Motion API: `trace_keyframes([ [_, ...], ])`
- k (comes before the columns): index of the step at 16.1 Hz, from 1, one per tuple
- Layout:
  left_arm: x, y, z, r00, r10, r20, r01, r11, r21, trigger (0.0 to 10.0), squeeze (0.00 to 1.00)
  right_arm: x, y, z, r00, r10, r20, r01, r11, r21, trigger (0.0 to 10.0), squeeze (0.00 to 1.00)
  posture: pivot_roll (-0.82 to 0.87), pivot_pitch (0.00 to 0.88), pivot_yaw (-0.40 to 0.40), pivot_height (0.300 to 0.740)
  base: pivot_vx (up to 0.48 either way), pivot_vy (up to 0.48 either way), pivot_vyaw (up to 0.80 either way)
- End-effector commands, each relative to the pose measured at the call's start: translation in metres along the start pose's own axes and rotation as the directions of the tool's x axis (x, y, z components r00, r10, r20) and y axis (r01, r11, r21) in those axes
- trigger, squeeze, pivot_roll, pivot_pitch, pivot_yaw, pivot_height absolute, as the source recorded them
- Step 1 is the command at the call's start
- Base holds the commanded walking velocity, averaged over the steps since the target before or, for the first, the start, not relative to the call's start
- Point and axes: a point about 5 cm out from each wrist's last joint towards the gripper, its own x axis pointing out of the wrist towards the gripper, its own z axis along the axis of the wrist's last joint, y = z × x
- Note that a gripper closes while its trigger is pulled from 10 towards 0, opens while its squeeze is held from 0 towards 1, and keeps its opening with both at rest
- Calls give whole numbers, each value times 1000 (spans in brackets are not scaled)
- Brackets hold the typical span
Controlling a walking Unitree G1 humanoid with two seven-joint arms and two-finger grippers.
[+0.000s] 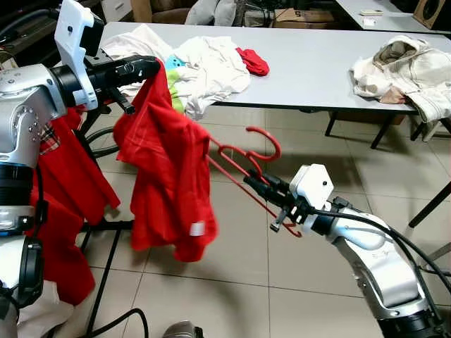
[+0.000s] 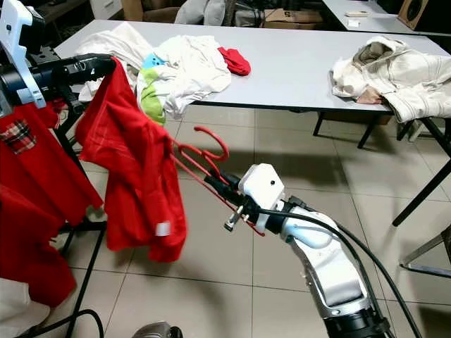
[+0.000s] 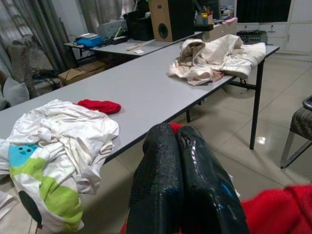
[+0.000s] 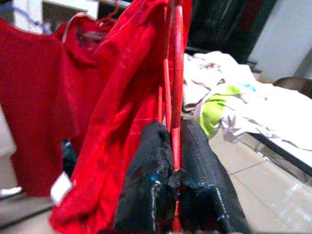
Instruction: Hang hanger
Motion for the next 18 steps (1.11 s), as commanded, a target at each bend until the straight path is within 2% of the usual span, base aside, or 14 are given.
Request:
trace_keyframes([
  [1, -1, 3, 4, 1000, 15, -11, -15, 1000, 18, 0, 0, -2, -1, 5, 997, -48, 56, 46, 998, 32, 10000, 0, 10, 0, 76, 740, 0, 0, 0],
  [2, -3, 5, -1, 999, 36, -36, -35, 999, 22, 0, 0, -2, 1, 8, 991, -87, 102, 79, 993, 83, 10000, 0, 10, 0, 76, 740, 0, 0, 0],
  [4, -6, 10, -12, 993, 73, -95, -69, 996, 54, 0, 0, -5, -1, 13, 986, -104, 134, 88, 989, 118, 10000, 0, 10, 0, 76, 740, 0, 0, 0],
  [6, -8, 16, -27, 987, 110, -116, -108, 994, 23, 0, 0, -9, -2, 18, 987, -58, 148, 35, 987, 154, 10000, 0, 5, 0, 80, 740, 0, 0, 0],
  [7, -8, 18, -36, 983, 127, -132, -126, 992, 18, 0, 0, -14, -2, 21, 989, 4, 147, -31, 982, 184, 10000, 0, 2, 0, 80, 740, 0, 0, 0],
  [8, -7, 17, -40, 985, 112, -131, -113, 994, -2, 10000, 0, -17, -2, 21, 989, 30, 142, -56, 981, 187, 10000, 0, 2, 0, 80, 740, 0, 0, 0],
  [11, -6, 19, -46, 982, 132, -134, -134, 991, -5, 10000, 0, -21, -4, 22, 990, 57, 126, -79, 981, 178, 10000, 0, 0, 0, 81, 740, 0, 0, 0],
  [12, -6, 20, -47, 982, 133, -136, -134, 991, 1, 10000, 604, -22, -7, 22, 991, 51, 126, -72, 982, 176, 10000, 0, 0, 0, 81, 740, 0, 0, 0],
  [13, -7, 20, -49, 981, 125, -145, -125, 992, 7, 10000, 1000, -23, -11, 24, 991, 41, 126, -63, 982, 176, 10000, 0, -6, 0, 83, 740, 0, 0, 0],
  [16, -12, 20, -55, 981, 93, -169, -93, 996, 6, 10000, 1000, -26, -21, 28, 992, 27, 119, -48, 983, 176, 10000, 0, -4, 0, 78, 740, 0, 0, 0],
  [18, -26, 22, -63, 973, 57, -223, -55, 998, 12, 10000, 1000, -31, -33, 28, 996, 49, 68, -59, 986, 153, 10000, 0, -7, 0, 67, 740, 0, 0, 0],
])
